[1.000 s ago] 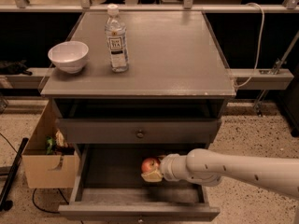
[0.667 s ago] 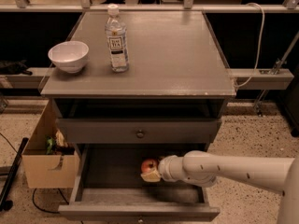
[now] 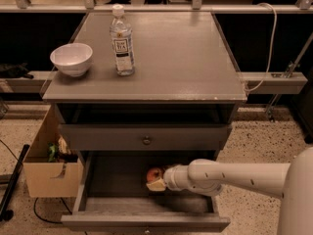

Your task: Place apple into middle drawer

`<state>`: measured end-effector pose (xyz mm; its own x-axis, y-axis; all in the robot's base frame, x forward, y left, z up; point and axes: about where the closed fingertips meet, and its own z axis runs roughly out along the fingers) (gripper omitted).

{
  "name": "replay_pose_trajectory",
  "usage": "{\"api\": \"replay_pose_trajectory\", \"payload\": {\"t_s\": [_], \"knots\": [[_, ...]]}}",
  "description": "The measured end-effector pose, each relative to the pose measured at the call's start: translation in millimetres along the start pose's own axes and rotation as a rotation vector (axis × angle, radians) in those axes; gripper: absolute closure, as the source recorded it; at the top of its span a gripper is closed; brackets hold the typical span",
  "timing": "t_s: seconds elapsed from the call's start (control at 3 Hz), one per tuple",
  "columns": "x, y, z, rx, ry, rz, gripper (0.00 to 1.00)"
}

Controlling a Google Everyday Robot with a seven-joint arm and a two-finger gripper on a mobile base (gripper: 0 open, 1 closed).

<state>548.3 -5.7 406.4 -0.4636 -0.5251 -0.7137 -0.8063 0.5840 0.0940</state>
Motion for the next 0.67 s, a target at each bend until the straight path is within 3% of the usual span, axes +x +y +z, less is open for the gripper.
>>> {"api": "replay_pose_trajectory", "payload": {"t_s": [0.67], "knots": [[0.0,0.0,0.0,0.000,0.000,0.000,0.30]]}}
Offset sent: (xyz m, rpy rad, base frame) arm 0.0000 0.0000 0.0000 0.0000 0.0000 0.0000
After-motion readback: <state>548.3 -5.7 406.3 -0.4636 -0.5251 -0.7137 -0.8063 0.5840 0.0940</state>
